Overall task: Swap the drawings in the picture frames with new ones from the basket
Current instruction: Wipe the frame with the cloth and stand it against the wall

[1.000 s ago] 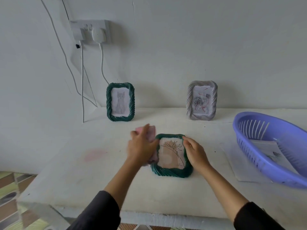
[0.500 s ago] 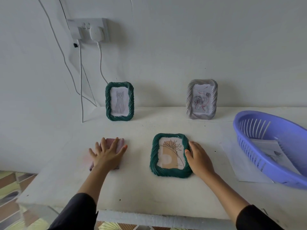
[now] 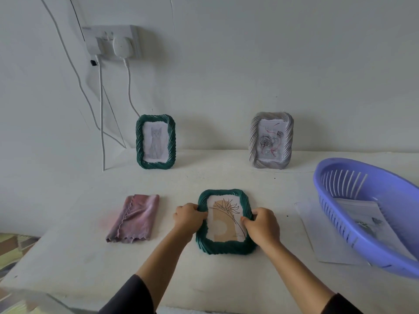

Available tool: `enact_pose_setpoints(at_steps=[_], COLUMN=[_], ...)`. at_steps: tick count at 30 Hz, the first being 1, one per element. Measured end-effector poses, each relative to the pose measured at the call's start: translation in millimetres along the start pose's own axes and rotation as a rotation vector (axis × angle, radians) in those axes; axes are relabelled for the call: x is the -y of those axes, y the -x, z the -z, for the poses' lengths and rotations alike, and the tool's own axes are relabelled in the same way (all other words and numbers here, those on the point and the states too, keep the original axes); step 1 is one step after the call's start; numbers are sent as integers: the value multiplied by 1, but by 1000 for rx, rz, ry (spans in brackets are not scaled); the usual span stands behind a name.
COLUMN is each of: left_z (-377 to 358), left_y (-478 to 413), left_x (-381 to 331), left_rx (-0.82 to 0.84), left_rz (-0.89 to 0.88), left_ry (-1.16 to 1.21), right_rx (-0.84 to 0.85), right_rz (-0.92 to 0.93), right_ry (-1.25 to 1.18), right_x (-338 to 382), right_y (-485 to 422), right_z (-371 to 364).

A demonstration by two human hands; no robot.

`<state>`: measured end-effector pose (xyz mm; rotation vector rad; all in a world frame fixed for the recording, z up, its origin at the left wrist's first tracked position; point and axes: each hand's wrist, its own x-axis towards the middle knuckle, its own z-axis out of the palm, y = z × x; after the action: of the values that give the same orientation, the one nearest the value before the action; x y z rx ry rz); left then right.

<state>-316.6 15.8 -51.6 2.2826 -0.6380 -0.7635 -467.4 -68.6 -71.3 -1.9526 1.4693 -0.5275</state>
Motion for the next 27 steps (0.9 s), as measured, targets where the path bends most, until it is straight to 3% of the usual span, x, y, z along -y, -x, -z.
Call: enact_pose_setpoints(at_steps=[3,5,7,11,14,27], left_z=[5,8,14,31,45,68], left_y=[4,6,5,-10,-30,-181], left_x=[-5,-10,-14,-30,-48,-112], left_rx=[68,116,149,158,164,62], left_rz=[32,23,-10,-122,-208,-302], left_ry=[475,662,767,818,812,778], right_rx=[12,93,209,531,641,415], right_rz=[-77,-157,-190,-127,-106,-7], right_ry=[-429,-744,-899,-950,-942,-834], right_x=[3,10,17,32,47,139], right_y=[-5,-9,-19,-49,-80,-233], right_z=[7,15,22,40,41,-6])
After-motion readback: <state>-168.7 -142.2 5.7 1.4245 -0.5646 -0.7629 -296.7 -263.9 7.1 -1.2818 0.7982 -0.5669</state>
